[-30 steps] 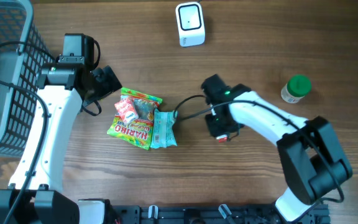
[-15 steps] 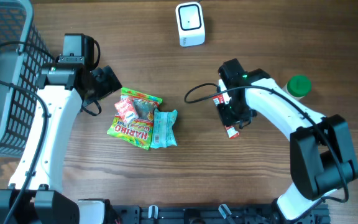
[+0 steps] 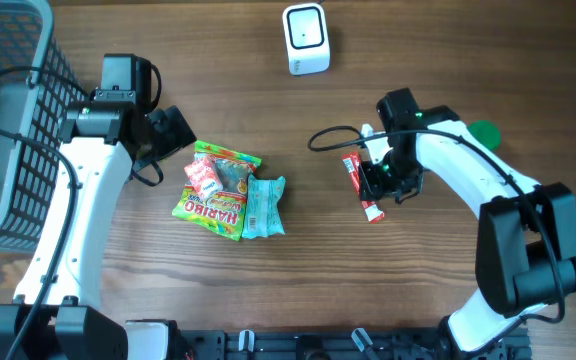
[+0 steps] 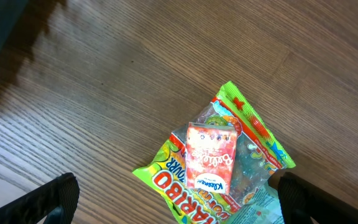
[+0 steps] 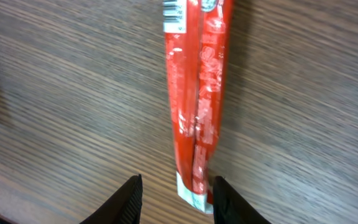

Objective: Scan the item barcode

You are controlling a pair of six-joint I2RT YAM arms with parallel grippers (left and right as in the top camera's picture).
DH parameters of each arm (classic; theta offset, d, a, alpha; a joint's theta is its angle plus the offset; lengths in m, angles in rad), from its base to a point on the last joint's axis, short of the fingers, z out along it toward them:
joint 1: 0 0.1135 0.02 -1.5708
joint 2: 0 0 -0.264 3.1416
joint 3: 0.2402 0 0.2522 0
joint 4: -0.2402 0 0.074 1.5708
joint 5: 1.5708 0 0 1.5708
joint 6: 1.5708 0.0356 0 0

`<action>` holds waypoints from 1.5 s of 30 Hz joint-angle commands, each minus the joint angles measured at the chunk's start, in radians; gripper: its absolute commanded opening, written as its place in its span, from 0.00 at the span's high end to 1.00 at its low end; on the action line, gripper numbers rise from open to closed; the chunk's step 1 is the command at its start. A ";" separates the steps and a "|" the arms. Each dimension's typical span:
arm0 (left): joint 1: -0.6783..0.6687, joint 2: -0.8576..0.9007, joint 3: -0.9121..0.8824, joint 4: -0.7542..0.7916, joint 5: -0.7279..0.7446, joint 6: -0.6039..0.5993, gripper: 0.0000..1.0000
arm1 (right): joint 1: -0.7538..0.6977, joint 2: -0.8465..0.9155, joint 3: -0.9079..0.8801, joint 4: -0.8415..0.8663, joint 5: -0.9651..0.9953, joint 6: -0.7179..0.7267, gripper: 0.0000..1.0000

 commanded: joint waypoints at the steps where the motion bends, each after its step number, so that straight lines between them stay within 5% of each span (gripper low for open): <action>1: 0.005 0.006 0.000 0.003 -0.006 0.011 0.00 | -0.002 0.000 -0.043 0.027 -0.017 -0.019 0.62; 40: 0.005 0.006 0.000 0.003 -0.006 0.011 0.00 | -0.017 0.005 -0.133 0.127 0.037 0.031 0.64; 45: 0.005 0.006 0.000 0.003 -0.006 0.011 0.00 | -0.017 0.005 -0.133 0.141 0.036 0.018 0.85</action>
